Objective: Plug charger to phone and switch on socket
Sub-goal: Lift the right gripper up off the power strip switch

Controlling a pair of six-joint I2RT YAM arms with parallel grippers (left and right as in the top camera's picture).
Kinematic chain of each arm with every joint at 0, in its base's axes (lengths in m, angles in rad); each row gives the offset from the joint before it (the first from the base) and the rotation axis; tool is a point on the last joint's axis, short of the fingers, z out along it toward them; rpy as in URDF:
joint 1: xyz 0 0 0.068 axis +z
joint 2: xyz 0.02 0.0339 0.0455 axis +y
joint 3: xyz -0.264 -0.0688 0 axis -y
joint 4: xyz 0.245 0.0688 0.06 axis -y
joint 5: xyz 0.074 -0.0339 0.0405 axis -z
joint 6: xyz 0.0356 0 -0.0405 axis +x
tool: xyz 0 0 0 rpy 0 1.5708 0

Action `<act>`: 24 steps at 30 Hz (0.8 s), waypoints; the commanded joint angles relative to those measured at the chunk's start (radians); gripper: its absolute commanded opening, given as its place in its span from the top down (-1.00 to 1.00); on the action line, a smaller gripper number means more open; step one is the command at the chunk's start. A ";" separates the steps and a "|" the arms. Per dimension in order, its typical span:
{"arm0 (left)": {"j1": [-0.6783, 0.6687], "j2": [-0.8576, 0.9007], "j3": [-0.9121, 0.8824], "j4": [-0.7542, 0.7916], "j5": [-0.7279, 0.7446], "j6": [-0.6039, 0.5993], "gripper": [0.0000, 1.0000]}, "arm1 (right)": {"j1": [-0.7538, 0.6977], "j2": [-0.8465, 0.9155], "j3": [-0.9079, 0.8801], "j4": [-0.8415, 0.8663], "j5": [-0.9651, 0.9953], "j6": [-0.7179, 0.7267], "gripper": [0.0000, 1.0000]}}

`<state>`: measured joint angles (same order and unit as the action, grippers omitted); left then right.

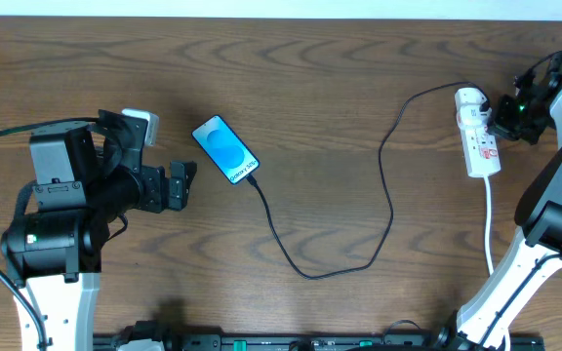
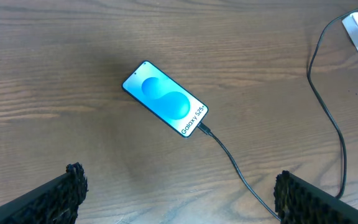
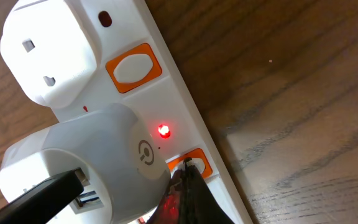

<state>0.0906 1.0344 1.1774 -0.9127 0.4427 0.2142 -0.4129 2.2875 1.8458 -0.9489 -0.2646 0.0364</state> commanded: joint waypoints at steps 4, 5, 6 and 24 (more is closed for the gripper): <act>0.004 0.004 0.003 0.000 0.009 0.014 -0.96 | 0.015 -0.035 0.006 0.009 -0.212 -0.026 0.98; 0.004 0.004 0.003 0.000 0.009 0.014 -0.96 | 0.008 -0.039 0.006 0.011 -0.212 -0.026 0.98; 0.004 0.004 0.003 0.000 0.009 0.014 -0.95 | 0.004 -0.040 0.006 0.015 -0.213 -0.026 0.98; 0.004 0.004 0.003 0.000 0.009 0.014 -0.95 | -0.003 -0.040 0.005 0.031 -0.241 -0.167 0.98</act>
<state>0.0906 1.0344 1.1774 -0.9127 0.4427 0.2142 -0.4469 2.2856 1.8454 -0.9092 -0.3515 -0.0944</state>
